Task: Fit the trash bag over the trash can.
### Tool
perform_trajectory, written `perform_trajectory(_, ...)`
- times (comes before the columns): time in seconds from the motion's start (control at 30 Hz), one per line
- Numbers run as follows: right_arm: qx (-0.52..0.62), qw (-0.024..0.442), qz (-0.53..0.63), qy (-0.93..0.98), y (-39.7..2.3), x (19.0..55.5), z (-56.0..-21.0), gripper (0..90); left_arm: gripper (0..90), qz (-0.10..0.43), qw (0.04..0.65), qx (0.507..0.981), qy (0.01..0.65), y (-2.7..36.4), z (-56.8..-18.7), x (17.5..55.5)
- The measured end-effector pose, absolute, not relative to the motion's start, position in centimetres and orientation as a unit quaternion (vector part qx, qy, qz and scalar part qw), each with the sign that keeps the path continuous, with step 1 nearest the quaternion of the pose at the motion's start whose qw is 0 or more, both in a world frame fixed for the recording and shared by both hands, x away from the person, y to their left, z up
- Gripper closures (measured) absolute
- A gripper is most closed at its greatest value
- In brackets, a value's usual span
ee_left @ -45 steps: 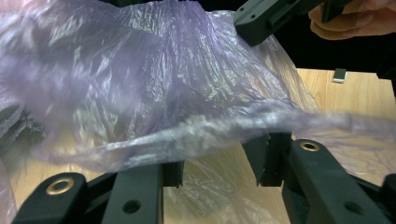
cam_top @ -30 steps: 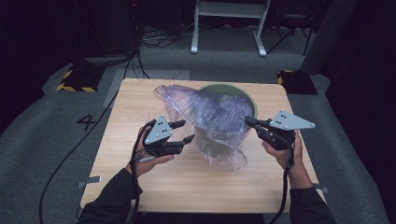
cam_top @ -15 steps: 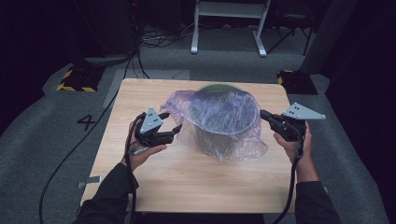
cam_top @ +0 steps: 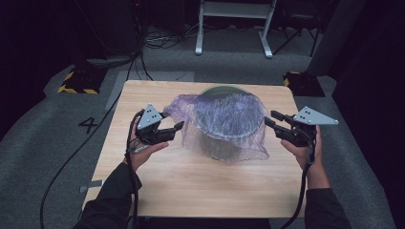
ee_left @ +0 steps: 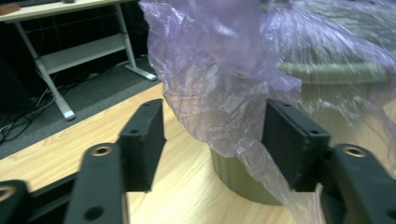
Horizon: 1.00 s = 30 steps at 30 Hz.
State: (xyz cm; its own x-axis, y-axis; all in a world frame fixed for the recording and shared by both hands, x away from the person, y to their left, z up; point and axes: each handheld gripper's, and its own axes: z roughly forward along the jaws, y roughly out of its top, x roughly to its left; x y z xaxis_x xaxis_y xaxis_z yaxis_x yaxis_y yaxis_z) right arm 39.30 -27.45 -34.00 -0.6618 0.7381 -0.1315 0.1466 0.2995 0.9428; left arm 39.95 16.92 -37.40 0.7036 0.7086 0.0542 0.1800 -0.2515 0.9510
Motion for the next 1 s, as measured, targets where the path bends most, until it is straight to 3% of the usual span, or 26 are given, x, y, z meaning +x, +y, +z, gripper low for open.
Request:
perform_trajectory(0.13, 0.269, 0.293, 0.524, 0.753, -26.8, 37.4, -33.0, 36.2, 37.8, 0.251, 0.531, 0.757, 0.286, 16.6, -37.2, 39.6)
perform_trajectory(0.27, 0.232, 0.286, 0.525, 0.767, -25.7, 35.2, -32.3, 26.8, 38.0, 0.250, 0.530, 0.761, 0.280, 16.3, -37.1, 39.4)
perform_trajectory(0.47, 0.185, 0.264, 0.522, 0.790, -23.6, 32.9, -32.7, 20.7, 38.3, 0.249, 0.528, 0.763, 0.277, 16.2, -37.0, 39.2)
perform_trajectory(0.6, 0.151, 0.283, 0.493, 0.809, -22.2, 31.6, -33.3, 19.7, 38.6, 0.254, 0.531, 0.760, 0.276, 16.5, -36.8, 39.0)
perform_trajectory(0.7, 0.156, 0.324, 0.467, 0.808, -21.6, 31.5, -33.8, 25.1, 37.9, 0.263, 0.529, 0.756, 0.281, 16.9, -36.6, 39.0)
perform_trajectory(0.87, 0.182, 0.365, 0.450, 0.795, -21.8, 32.8, -34.3, 65.7, 31.1, 0.272, 0.540, 0.740, 0.295, 17.8, -36.3, 39.1)
perform_trajectory(1.0, 0.208, 0.368, 0.471, 0.774, -22.9, 34.1, -33.9, 80.6, 26.7, 0.280, 0.547, 0.730, 0.299, 17.9, -35.4, 39.6)
